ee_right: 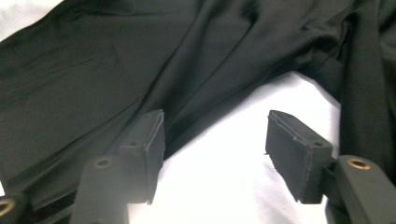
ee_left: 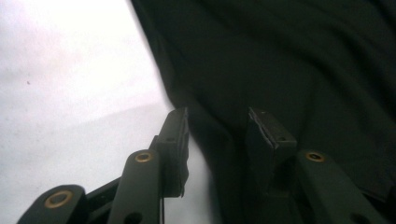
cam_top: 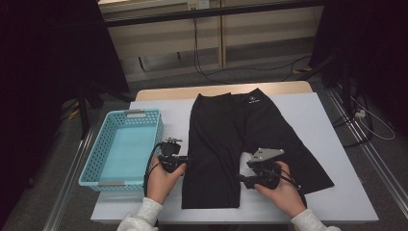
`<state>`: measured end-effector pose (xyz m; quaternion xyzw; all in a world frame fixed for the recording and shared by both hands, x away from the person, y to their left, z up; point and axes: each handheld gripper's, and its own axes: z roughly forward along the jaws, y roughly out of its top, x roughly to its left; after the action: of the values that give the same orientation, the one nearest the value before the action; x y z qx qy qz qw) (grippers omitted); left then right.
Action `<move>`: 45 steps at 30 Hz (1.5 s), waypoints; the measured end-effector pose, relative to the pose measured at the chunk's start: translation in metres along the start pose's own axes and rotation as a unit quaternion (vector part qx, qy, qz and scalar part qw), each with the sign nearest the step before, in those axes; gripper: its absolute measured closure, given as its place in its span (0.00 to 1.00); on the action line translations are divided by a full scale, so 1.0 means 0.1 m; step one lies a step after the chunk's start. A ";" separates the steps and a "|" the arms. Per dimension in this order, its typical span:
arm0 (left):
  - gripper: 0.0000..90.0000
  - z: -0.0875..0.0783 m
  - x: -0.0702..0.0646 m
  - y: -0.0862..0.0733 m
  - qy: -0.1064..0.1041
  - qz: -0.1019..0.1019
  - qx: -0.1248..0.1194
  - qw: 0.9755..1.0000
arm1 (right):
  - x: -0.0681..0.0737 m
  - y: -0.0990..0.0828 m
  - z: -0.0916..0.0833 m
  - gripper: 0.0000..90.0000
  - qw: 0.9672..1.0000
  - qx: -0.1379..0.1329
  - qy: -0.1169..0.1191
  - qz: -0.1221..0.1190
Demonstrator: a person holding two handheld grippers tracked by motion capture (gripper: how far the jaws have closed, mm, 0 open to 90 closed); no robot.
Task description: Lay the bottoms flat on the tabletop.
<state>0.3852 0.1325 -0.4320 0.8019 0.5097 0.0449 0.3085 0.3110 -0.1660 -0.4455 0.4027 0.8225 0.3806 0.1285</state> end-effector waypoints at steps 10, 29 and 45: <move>1.00 0.00 -0.01 -0.02 0.008 -0.003 0.014 1.000 | -0.05 0.00 0.01 0.33 1.000 -0.007 -0.020 0.006; 0.99 -0.13 -0.02 -0.06 0.022 0.003 0.004 1.000 | -0.11 0.09 0.05 0.44 0.999 -0.011 -0.030 0.026; 0.99 -0.11 -0.03 -0.06 0.029 0.004 0.005 1.000 | 0.00 0.11 0.24 0.85 1.000 0.017 0.009 0.022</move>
<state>0.3743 0.1364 -0.4256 0.8038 0.5154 0.0665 0.2895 0.3294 -0.1492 -0.4533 0.4193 0.8209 0.3728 0.1064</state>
